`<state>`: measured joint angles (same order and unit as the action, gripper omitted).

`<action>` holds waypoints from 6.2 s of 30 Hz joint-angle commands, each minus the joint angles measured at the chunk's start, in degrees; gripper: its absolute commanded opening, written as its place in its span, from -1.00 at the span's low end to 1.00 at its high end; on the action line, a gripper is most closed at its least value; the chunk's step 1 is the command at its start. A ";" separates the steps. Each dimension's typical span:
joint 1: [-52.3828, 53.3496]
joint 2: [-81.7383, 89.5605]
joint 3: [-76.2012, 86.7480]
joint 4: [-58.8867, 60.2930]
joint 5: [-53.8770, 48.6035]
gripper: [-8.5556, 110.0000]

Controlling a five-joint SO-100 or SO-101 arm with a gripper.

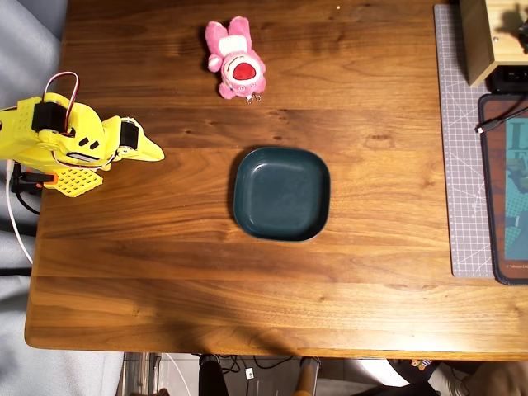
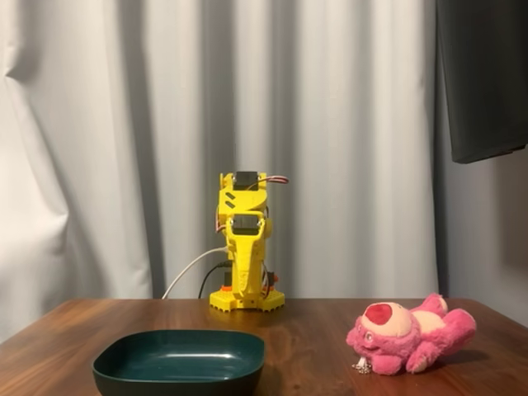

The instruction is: Grasp a strawberry bear and put it in the bin.

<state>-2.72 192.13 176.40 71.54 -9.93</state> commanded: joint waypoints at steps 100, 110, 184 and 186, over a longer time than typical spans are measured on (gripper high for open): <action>34.98 -117.69 -93.16 2.55 13.01 -0.22; 38.06 -121.90 -97.82 2.72 15.12 -0.22; -8.44 -139.57 -166.20 26.63 5.19 -0.86; -11.25 -142.29 -169.63 26.54 4.66 -0.86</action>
<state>-8.88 51.15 14.06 98.17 -4.04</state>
